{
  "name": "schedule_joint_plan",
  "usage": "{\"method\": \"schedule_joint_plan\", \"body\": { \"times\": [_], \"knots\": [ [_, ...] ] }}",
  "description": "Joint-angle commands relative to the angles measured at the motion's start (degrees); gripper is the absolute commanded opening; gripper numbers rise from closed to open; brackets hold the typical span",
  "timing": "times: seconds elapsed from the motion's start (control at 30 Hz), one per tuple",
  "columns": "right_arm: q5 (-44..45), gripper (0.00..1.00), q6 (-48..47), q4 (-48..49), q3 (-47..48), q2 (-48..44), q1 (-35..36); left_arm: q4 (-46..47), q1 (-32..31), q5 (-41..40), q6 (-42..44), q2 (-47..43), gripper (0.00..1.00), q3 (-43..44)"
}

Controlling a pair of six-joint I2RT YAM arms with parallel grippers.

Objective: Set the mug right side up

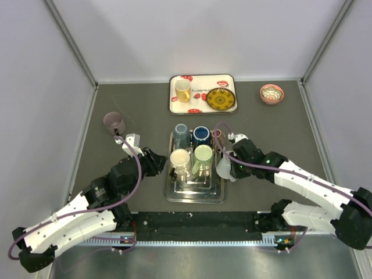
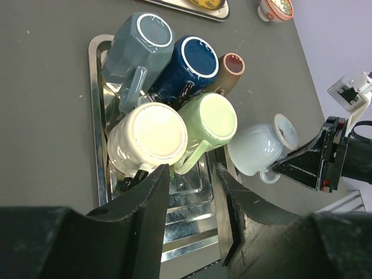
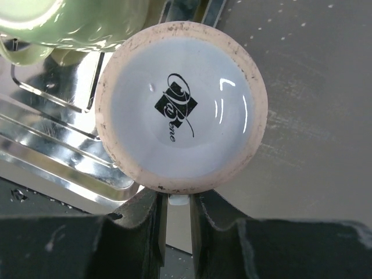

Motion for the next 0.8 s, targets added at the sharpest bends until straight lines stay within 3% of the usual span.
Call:
{"method": "schedule_joint_plan", "body": {
  "times": [0.0,0.23,0.43,0.77],
  "knots": [
    [3.88,0.00,-0.73,5.25,5.01,1.62,3.27,0.37,0.14,-1.75,1.71,-0.27,0.41,1.54],
    [7.04,0.00,-0.73,2.97,7.20,1.80,8.27,0.10,0.05,-1.49,1.62,-0.53,0.41,1.01],
    [8.45,0.00,1.46,-1.34,10.81,6.54,19.69,0.10,0.14,-1.58,1.53,-0.71,0.41,0.57],
    [6.35,0.00,4.01,0.93,15.64,14.36,29.28,-1.65,0.14,-2.10,0.56,-3.08,0.41,-0.39]
  ]
}}
